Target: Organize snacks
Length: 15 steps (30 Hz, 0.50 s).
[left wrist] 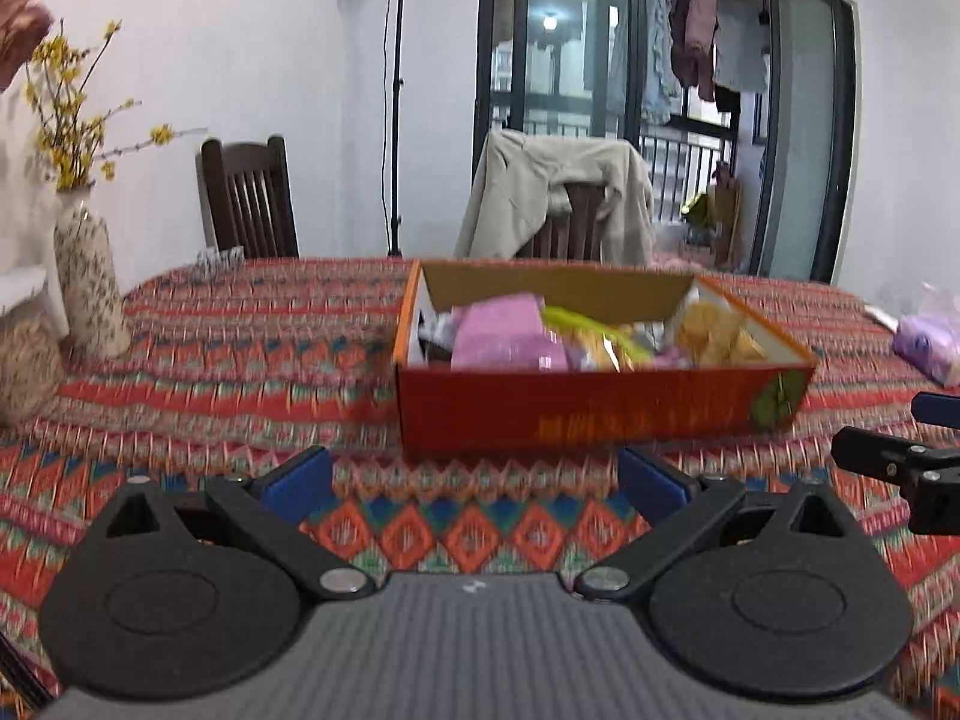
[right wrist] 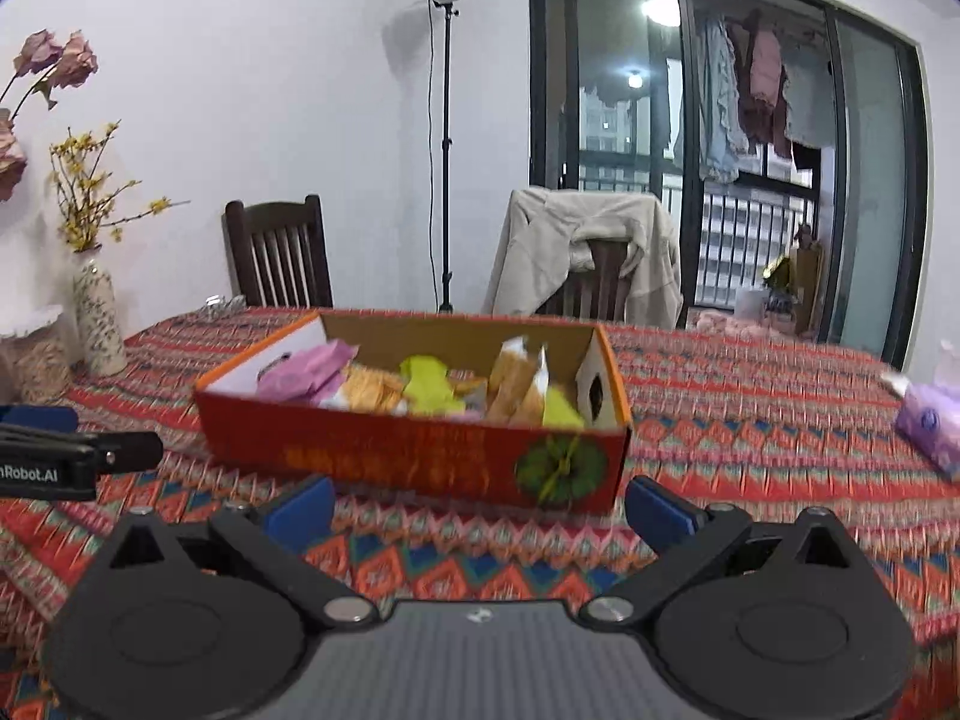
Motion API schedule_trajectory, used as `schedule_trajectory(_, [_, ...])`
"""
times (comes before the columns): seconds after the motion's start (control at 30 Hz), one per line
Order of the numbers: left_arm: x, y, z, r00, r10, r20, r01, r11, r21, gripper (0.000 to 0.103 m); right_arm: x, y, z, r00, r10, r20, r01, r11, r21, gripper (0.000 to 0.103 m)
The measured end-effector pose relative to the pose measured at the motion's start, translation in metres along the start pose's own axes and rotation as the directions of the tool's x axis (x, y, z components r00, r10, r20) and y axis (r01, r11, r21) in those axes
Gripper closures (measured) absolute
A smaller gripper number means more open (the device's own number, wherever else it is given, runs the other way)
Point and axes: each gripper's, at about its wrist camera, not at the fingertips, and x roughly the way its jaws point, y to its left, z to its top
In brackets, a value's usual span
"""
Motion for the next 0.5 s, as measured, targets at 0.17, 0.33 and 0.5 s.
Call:
schedule_trajectory(0.17, [-0.013,0.002,-0.019,1.000,0.006,-0.013,-0.005,1.000,0.021,0.000,-0.007,-0.002,-0.021,0.999,-0.005,-0.050,0.007,0.999,0.031,0.000])
schedule_trajectory(0.33, [-0.020,0.002,-0.029,1.000,-0.006,-0.021,0.006,1.000,-0.002,0.000,-0.017,-0.005,-0.032,0.997,-0.008,-0.071,0.012,0.998,0.058,0.000])
schedule_trajectory(0.5, [-0.023,0.000,-0.033,0.999,-0.023,-0.026,0.022,1.000,-0.006,0.000,-0.023,-0.003,-0.036,0.997,-0.010,-0.074,0.014,0.998,0.058,0.000])
